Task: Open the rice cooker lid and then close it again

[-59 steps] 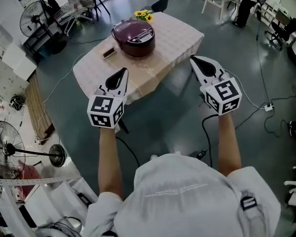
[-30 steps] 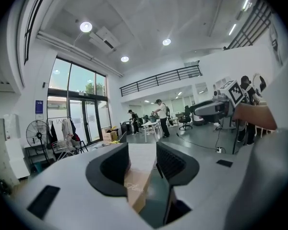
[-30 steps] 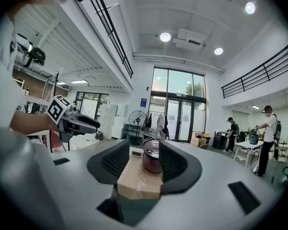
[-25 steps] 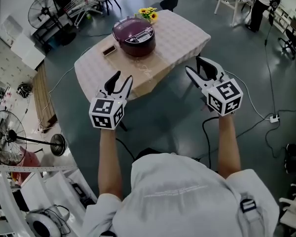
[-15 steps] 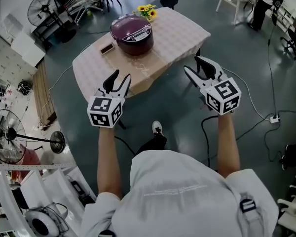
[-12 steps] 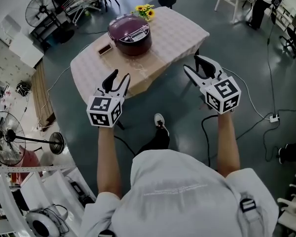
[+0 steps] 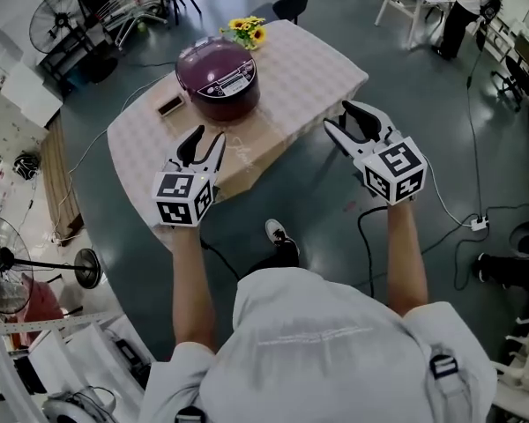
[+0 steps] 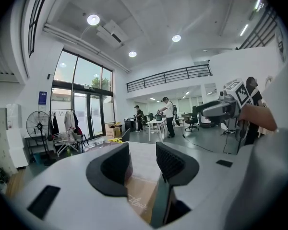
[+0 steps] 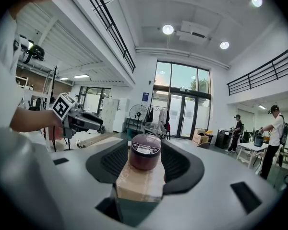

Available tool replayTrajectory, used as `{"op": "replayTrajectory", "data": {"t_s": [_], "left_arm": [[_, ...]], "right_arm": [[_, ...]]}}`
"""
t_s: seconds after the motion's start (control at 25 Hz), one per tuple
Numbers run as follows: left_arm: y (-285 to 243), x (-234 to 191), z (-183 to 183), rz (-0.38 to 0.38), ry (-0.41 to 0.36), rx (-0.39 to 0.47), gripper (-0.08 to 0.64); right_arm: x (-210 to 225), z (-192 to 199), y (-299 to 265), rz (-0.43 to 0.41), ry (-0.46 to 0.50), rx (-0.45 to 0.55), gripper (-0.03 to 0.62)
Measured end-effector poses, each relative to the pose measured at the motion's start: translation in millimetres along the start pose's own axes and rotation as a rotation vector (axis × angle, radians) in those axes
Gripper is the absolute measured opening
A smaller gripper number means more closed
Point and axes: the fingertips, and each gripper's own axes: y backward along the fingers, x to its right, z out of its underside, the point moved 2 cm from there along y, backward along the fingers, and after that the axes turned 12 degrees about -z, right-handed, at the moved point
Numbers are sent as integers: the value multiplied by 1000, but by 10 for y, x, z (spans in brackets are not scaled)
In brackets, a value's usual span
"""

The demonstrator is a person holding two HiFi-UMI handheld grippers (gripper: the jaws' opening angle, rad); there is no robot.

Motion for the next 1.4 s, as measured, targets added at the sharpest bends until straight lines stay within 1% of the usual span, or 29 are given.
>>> {"op": "replayTrajectory", "data": {"t_s": [0.32,0.48,0.8,1.04,1.4], "left_arm": [[-794,-215,-56,-2,20,-34,193],[-1127,-363,-34,-7,25,-51,193],[-1674,-643,94,-23,76,-84,193],[-1885,-793,220,-35,107,-107,193],[-1860,-967,363,-86,142,-147,192]], "right_arm": [[683,-89,-580,-24,0,-31,221],[919,-56,-934,-55,-1,-52,224],[1295,22,-1548,-116,20,-119,225],[1398,100,-1955,-176,47,-175,225],[1347,137,-2422,-287,120,-234,225]]}}
